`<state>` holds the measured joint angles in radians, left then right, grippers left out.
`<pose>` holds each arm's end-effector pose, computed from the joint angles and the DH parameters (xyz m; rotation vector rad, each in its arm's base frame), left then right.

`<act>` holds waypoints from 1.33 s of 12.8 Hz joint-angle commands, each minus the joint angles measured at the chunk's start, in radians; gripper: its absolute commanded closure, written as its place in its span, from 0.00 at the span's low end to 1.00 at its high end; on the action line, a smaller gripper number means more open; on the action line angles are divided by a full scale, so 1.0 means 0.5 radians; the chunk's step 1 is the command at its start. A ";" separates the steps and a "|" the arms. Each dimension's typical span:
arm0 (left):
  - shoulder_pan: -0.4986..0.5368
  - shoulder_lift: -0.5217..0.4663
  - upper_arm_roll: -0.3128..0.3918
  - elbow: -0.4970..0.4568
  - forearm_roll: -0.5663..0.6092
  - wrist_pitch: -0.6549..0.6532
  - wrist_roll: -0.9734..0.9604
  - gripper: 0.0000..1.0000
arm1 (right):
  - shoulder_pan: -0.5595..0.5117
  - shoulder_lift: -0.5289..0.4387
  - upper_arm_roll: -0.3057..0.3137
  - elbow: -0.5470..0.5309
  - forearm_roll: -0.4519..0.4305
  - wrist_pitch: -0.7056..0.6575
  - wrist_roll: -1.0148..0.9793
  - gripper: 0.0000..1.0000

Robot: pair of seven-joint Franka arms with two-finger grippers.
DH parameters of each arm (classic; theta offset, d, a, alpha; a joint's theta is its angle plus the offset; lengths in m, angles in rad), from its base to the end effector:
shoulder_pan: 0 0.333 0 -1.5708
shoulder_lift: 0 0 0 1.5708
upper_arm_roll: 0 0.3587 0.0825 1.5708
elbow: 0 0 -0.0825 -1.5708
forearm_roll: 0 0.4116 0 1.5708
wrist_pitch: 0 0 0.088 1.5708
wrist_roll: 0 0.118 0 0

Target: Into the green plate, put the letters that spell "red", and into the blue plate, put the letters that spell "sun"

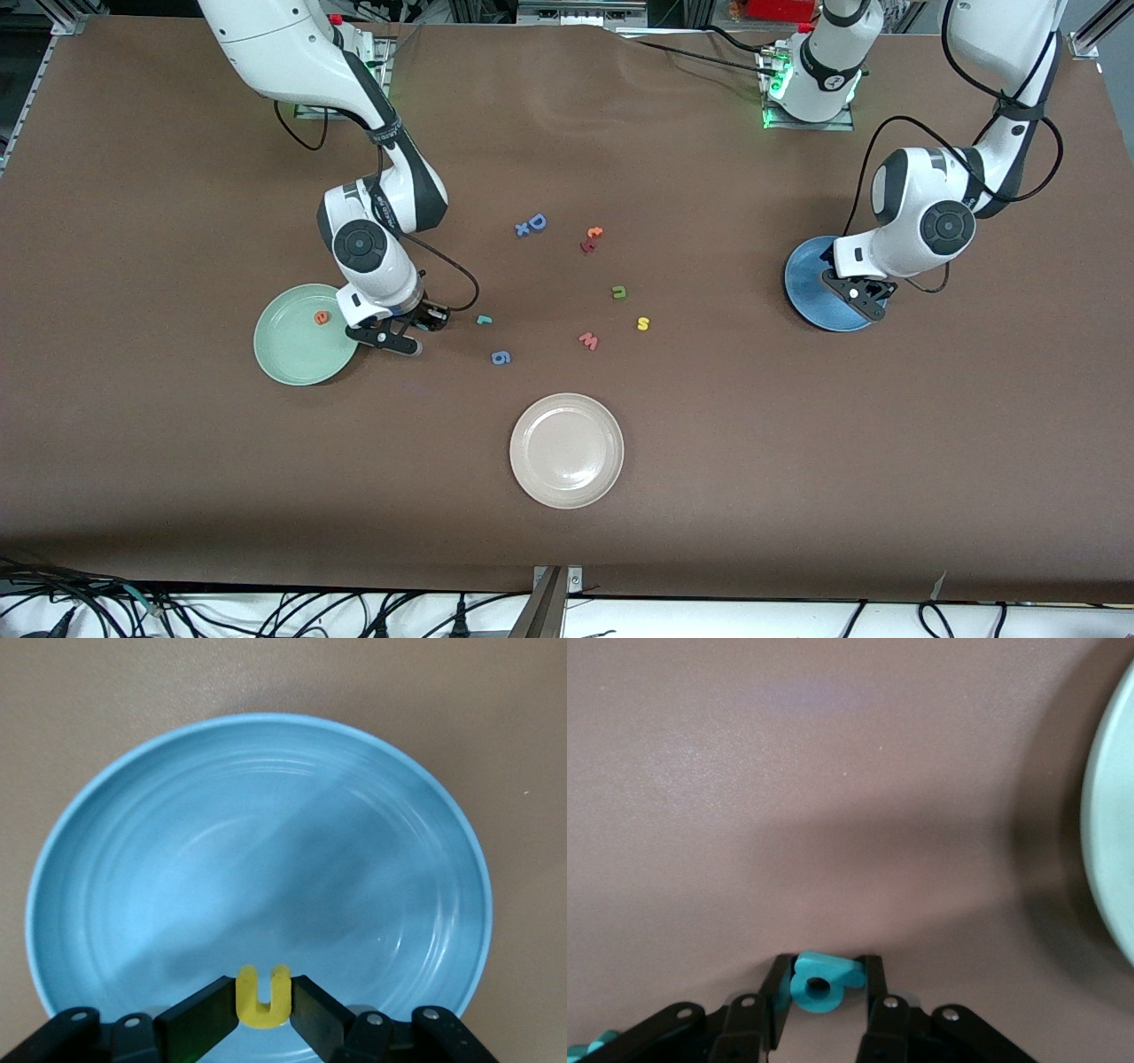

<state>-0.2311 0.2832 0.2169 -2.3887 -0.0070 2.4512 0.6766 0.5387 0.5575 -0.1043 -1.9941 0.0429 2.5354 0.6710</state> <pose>0.5003 -0.0030 0.1937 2.9255 -1.0461 -0.3444 0.5834 0.2723 0.1800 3.0831 -0.3979 0.0087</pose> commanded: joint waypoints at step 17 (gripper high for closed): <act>-0.280 -0.094 -0.553 0.295 -0.127 -0.012 -0.572 0.46 | -0.243 -0.035 -0.341 0.267 0.104 -0.558 -1.020 0.80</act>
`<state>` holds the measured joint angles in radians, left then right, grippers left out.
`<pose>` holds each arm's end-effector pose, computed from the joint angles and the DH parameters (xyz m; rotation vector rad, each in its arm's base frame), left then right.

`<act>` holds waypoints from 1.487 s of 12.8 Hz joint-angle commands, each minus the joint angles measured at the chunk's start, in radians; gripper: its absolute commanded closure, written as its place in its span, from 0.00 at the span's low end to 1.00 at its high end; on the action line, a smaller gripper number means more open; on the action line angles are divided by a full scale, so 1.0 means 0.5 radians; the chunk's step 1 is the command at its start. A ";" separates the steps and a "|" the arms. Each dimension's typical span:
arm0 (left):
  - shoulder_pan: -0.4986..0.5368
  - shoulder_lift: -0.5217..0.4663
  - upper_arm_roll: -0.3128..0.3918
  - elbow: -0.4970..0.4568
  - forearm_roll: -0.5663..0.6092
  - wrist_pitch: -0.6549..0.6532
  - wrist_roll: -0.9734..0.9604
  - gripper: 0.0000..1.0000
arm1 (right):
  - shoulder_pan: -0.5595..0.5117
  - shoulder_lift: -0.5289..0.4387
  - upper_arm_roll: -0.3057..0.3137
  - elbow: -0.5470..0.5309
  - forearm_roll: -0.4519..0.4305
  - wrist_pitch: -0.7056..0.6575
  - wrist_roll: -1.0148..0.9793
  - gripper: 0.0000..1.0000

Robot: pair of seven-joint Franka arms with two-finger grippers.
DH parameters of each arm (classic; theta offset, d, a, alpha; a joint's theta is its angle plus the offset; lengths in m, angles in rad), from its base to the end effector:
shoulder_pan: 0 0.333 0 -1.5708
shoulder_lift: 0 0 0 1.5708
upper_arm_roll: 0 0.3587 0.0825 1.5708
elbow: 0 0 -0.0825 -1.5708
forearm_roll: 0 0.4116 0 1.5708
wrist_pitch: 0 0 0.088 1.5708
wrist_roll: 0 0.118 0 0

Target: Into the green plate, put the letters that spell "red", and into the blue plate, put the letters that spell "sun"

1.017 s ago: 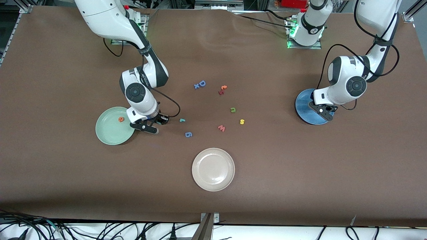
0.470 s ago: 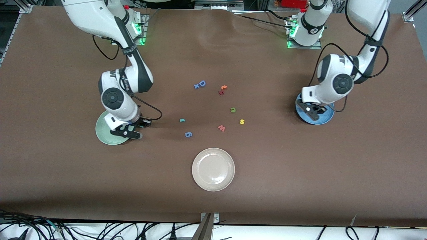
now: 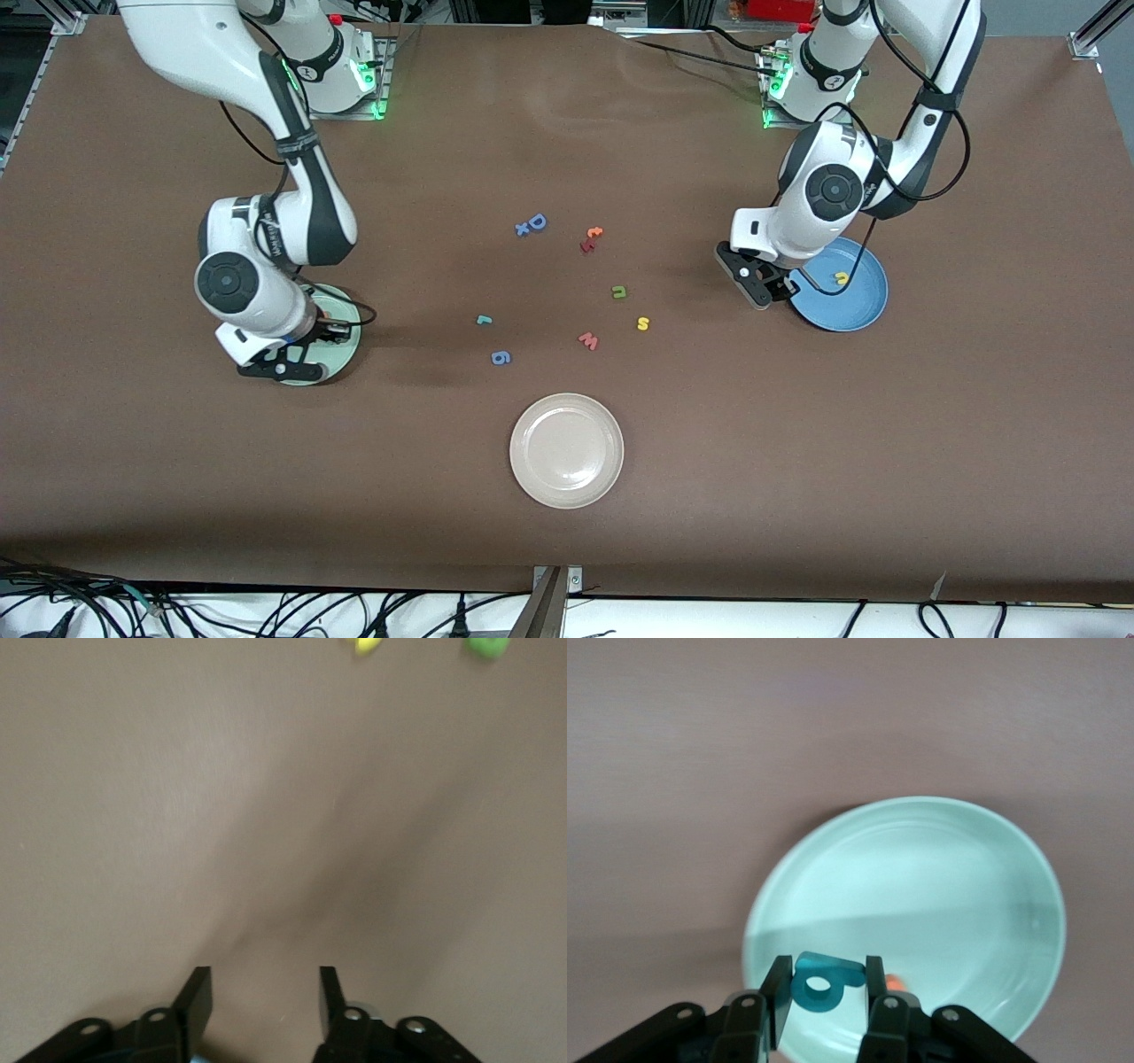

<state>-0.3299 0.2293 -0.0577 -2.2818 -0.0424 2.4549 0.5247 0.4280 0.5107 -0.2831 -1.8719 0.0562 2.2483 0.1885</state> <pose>0.5113 -0.2092 0.2572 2.8042 -1.3161 -0.0824 0.6545 0.1088 0.2470 3.0227 -0.0829 -0.1439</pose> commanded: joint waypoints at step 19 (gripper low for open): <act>-0.414 0.575 0.008 0.738 -0.173 0.167 -1.519 0.45 | 0.009 0.012 0.406 0.041 0.096 0.001 0.751 0.12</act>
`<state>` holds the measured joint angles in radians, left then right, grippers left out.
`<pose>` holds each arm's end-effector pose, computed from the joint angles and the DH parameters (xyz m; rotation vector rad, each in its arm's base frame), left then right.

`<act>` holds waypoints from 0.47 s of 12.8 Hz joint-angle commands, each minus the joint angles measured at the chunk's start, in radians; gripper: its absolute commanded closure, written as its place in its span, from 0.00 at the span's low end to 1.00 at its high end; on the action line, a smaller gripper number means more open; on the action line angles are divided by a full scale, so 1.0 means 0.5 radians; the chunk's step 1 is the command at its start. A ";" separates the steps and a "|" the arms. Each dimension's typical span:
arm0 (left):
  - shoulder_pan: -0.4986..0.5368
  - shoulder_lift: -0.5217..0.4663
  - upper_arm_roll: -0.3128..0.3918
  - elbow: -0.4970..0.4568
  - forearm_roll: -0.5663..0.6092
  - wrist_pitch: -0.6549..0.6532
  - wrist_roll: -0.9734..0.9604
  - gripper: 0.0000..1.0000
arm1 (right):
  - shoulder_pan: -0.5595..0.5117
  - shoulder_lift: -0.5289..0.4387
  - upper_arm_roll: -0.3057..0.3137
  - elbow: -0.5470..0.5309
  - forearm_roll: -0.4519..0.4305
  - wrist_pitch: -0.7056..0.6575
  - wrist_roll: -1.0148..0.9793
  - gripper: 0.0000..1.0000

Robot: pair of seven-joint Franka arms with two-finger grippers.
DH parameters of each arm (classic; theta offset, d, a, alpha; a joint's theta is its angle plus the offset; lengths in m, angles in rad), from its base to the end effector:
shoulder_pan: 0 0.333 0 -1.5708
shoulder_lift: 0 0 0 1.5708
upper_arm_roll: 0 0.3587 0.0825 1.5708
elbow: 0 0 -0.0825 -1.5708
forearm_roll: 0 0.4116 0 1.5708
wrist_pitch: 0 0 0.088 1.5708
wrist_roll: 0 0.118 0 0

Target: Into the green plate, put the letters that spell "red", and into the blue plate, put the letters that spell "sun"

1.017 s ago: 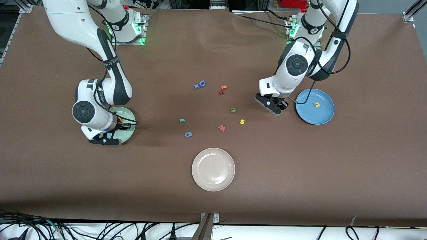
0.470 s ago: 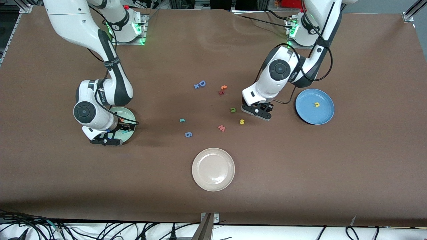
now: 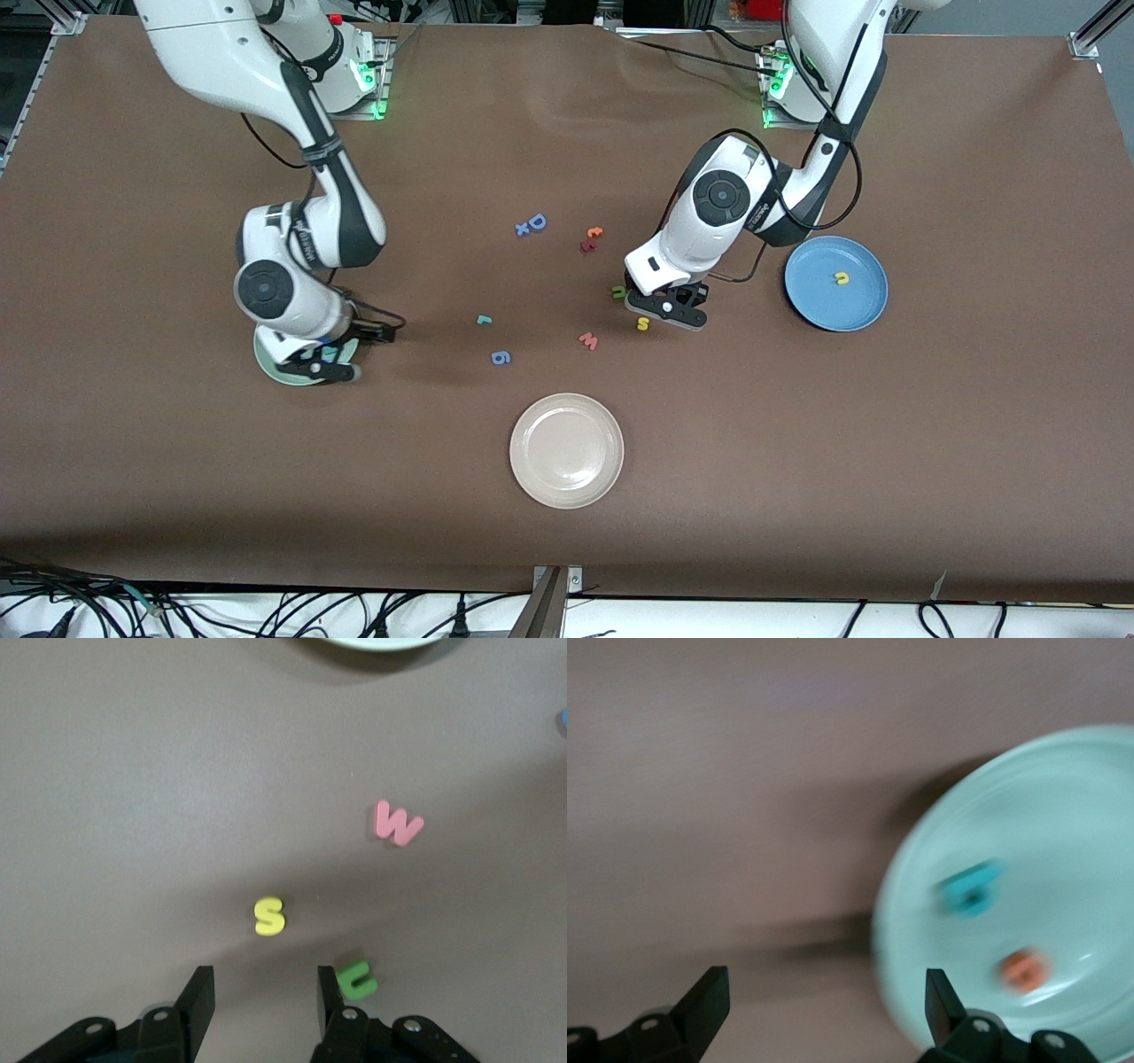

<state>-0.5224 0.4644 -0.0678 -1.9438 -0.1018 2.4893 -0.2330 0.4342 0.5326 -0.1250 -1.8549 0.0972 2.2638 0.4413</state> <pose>0.5568 -0.3702 0.2564 2.9940 -0.4072 0.0549 0.6341 0.2113 0.2310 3.0864 -0.2868 -0.1742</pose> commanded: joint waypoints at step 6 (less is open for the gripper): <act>-0.069 0.237 0.047 0.062 -0.045 0.203 0.000 0.45 | 0.233 0.036 0.235 0.022 0.011 0.242 0.917 0.18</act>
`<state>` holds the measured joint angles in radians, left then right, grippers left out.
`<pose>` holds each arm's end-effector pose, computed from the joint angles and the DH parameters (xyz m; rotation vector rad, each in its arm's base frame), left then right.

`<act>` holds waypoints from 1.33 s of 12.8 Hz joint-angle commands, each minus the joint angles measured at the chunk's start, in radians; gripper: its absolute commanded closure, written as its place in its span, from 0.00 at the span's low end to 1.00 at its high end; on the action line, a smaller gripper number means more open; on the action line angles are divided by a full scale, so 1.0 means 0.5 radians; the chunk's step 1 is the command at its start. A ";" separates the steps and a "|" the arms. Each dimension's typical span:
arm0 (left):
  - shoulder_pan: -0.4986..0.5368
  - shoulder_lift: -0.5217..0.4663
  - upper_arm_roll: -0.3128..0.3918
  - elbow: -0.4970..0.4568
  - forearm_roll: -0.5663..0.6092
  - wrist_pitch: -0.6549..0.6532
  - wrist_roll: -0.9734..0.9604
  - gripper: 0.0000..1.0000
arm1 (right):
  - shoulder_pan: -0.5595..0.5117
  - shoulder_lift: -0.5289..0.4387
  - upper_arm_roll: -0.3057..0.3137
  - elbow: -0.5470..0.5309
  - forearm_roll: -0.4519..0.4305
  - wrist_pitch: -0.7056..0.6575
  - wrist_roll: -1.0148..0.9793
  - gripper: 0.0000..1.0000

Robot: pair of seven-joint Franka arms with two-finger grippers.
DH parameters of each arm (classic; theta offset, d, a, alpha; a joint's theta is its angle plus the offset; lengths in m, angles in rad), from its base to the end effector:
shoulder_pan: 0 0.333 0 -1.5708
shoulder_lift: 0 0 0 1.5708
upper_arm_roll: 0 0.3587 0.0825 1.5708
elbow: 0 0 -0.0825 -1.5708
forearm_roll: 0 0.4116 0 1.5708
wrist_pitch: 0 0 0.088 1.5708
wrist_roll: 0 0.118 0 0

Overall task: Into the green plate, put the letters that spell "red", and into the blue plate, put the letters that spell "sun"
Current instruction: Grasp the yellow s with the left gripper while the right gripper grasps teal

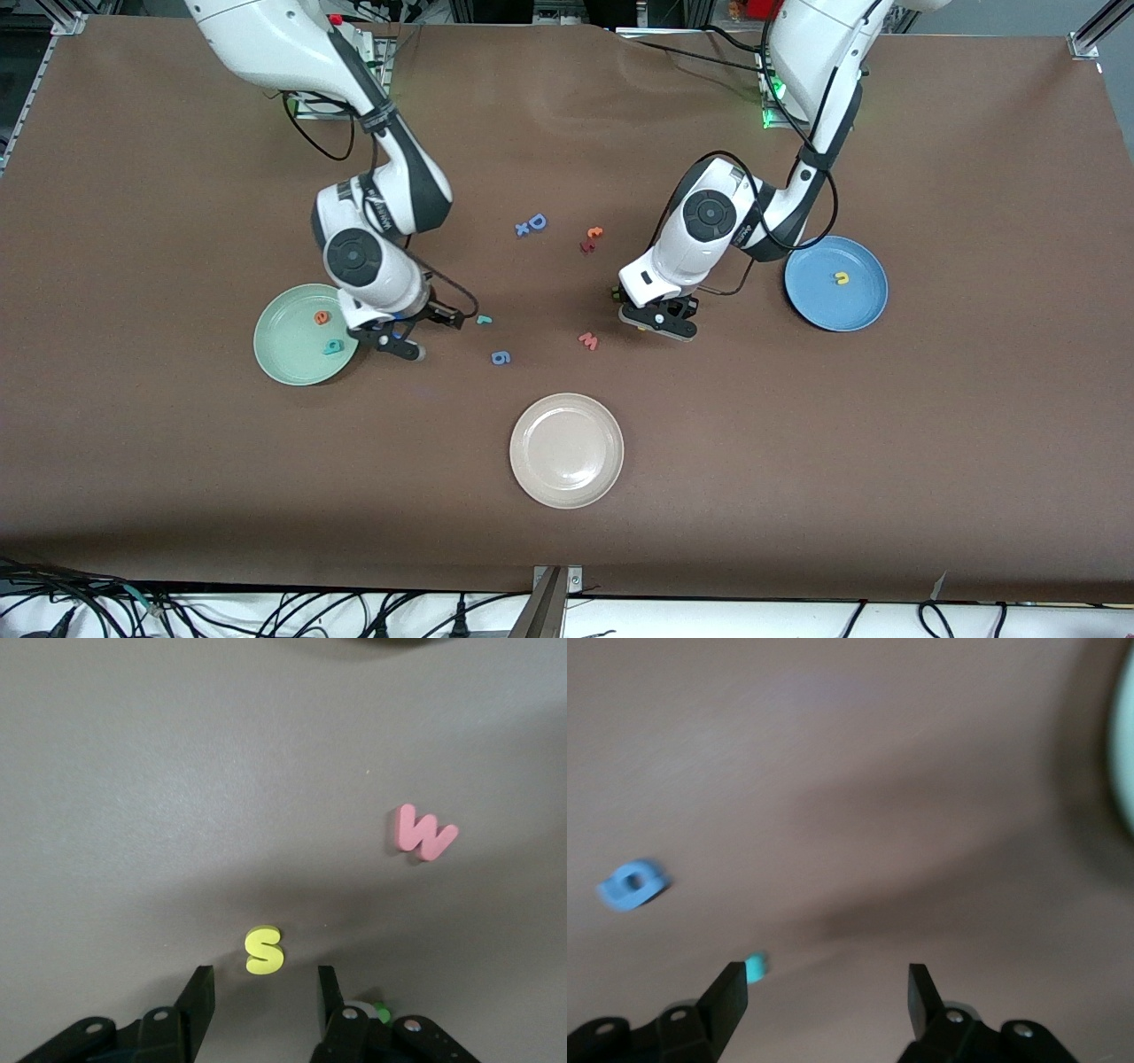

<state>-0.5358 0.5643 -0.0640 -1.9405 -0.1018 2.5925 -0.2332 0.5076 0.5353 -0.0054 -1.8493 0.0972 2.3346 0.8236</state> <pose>0.5556 -0.3757 0.2009 2.9949 -0.4078 0.0656 0.5936 0.3290 0.2347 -3.0590 0.6037 0.1244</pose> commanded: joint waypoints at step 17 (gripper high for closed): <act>-0.100 0.117 0.107 0.092 -0.039 0.098 0.003 0.46 | 0.181 0.236 -0.004 0.005 0.011 0.421 0.408 0.51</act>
<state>-0.5659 0.6052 -0.0285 -1.9255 -0.1018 2.6388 -0.2331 0.5885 0.6419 -0.0044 -1.8506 0.0972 2.5269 1.0093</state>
